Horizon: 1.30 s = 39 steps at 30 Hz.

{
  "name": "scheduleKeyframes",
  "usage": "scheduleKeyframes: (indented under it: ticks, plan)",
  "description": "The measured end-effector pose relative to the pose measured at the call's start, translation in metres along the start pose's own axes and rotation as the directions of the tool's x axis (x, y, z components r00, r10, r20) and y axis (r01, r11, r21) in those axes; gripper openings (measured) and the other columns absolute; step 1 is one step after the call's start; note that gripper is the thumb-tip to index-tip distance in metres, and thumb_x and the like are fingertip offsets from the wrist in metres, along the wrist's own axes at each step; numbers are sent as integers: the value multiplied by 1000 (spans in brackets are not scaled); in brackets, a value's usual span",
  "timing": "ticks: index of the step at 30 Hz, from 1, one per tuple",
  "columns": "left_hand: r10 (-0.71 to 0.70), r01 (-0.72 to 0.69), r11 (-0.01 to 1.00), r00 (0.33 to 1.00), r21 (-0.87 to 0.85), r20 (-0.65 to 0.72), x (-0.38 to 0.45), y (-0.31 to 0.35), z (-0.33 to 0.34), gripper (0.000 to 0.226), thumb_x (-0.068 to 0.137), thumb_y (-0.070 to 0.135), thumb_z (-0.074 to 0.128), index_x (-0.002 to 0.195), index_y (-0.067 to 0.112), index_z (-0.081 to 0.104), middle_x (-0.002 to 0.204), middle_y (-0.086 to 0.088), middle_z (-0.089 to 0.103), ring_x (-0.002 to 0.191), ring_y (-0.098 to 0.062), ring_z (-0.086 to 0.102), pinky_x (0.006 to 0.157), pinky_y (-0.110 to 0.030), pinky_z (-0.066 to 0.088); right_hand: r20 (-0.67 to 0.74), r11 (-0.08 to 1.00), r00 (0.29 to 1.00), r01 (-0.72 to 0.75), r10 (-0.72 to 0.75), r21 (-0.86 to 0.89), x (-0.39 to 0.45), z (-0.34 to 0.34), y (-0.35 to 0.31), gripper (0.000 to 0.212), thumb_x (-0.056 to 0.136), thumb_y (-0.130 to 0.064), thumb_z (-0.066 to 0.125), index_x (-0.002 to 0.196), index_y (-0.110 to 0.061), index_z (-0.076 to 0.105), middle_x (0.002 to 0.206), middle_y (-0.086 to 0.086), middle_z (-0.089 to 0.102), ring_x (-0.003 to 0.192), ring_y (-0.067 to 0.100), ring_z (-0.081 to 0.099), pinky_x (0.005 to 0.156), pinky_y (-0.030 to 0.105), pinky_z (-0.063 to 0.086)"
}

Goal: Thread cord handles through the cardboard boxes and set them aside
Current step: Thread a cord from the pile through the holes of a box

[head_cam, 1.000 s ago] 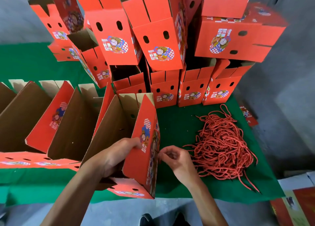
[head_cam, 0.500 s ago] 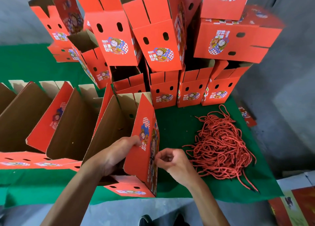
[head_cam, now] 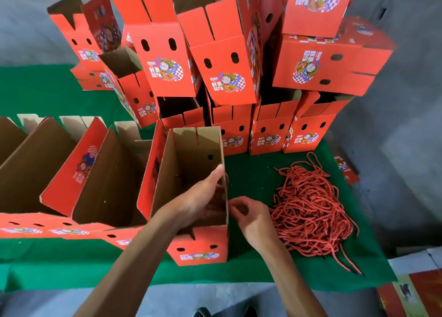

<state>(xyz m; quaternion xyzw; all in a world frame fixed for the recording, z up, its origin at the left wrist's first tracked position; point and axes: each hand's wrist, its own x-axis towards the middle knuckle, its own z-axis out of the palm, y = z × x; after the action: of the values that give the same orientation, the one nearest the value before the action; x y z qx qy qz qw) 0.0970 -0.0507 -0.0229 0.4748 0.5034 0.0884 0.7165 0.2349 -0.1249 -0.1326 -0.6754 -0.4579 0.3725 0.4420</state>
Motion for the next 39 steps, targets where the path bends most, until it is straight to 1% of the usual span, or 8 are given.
scheduleKeyframes:
  ticks: [6,11,14,18,23,30,34,39]
  plan:
    - [146,-81,908,980,411,-131,55,8,29,31,98,10,44,104,5,74,103,-13,74,94,-27,71,90,-40,59,-170,995,984,72,-59,72,0,-17,11,20,106,-32,54,112,-33,73,97,-9,77,88,7,73,78,32,59]
    - [218,-111,668,975,735,-51,74,10,27,8,94,15,62,94,9,67,98,-13,73,87,-26,70,66,-28,52,6,956,998,65,-70,286,-11,-21,22,43,97,-37,48,137,-50,58,128,-20,69,120,0,63,92,14,51]
    - [237,-113,565,971,817,-30,82,13,28,20,97,16,63,110,1,65,111,-17,72,99,-32,69,78,-35,56,73,970,986,135,-153,200,-18,-19,35,62,97,-24,56,155,-40,40,149,-15,55,139,7,51,112,29,45]
    - [251,-104,460,968,882,-17,88,13,30,10,99,17,62,102,7,60,112,-15,71,85,-23,64,69,-28,49,63,991,989,135,-134,-6,-20,-18,30,87,82,-63,76,155,-50,30,147,-26,51,135,-1,50,107,31,52]
    - [221,-85,333,975,939,10,91,21,26,24,99,22,62,117,6,63,119,-14,70,99,-29,68,74,-30,52,88,990,991,107,-98,-96,-13,-23,25,76,89,-65,67,154,-51,31,149,-24,50,134,-1,51,111,33,48]
    - [217,-205,594,972,778,90,58,36,14,63,103,64,30,132,17,60,122,-3,64,106,-16,61,94,-33,42,-393,929,879,128,-268,-348,-21,-24,49,24,101,-48,55,93,-26,62,92,-13,59,85,8,63,68,28,51]
    - [194,-285,420,956,861,222,30,32,4,95,71,99,38,129,28,65,120,11,67,104,-14,62,89,-34,50,-74,742,901,303,-427,-598,-36,-1,55,23,100,-34,64,121,-28,67,122,-2,62,109,13,62,89,35,57]
    - [72,-189,192,981,963,178,45,41,17,50,104,48,47,134,10,59,131,-9,65,101,-27,58,81,-31,42,83,609,956,244,-281,-755,-59,42,50,86,86,-40,71,157,-51,25,165,20,23,143,32,43,115,39,42]
